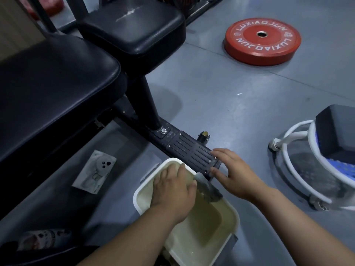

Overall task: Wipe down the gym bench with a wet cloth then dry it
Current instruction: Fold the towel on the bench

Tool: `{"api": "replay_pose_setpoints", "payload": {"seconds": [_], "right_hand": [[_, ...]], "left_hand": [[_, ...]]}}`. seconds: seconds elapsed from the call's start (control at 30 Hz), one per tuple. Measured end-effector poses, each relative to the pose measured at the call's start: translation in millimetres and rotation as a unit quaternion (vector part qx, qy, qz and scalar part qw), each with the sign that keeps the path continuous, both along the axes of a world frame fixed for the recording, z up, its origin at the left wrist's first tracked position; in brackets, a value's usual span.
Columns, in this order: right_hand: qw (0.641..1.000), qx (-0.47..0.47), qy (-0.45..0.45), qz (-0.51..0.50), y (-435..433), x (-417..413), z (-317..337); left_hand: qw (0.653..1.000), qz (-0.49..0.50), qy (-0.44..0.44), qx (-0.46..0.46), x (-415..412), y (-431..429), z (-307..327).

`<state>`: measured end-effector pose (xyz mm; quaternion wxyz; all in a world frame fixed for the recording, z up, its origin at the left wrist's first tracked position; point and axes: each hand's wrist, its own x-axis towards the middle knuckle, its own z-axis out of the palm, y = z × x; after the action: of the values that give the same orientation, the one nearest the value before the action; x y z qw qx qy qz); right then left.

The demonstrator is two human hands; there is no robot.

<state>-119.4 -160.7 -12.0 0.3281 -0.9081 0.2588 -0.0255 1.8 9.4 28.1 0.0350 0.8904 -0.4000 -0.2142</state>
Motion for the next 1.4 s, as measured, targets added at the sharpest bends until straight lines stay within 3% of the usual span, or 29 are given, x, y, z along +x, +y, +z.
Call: {"api": "replay_pose_setpoints", "payload": {"seconds": [0.23, 0.53, 0.97, 1.4], "right_hand": [[0.997, -0.013, -0.079, -0.006, 21.1, 1.8, 70.0], [0.981, -0.038, -0.181, 0.065, 69.8, 28.7, 180.2], [0.934, -0.082, -0.251, 0.24, 189.1, 117.1, 299.7], [0.883, -0.056, -0.256, 0.389, 354.6, 195.5, 360.4]], "left_hand": [[0.996, -0.045, -0.066, -0.043, 29.4, 12.1, 72.5], [0.975, -0.091, -0.169, -0.11, 51.4, 71.8, 196.1], [0.939, 0.09, -0.281, -0.178, 100.1, 272.1, 294.3], [0.873, 0.272, -0.336, -0.227, 103.8, 464.5, 315.9]]}}
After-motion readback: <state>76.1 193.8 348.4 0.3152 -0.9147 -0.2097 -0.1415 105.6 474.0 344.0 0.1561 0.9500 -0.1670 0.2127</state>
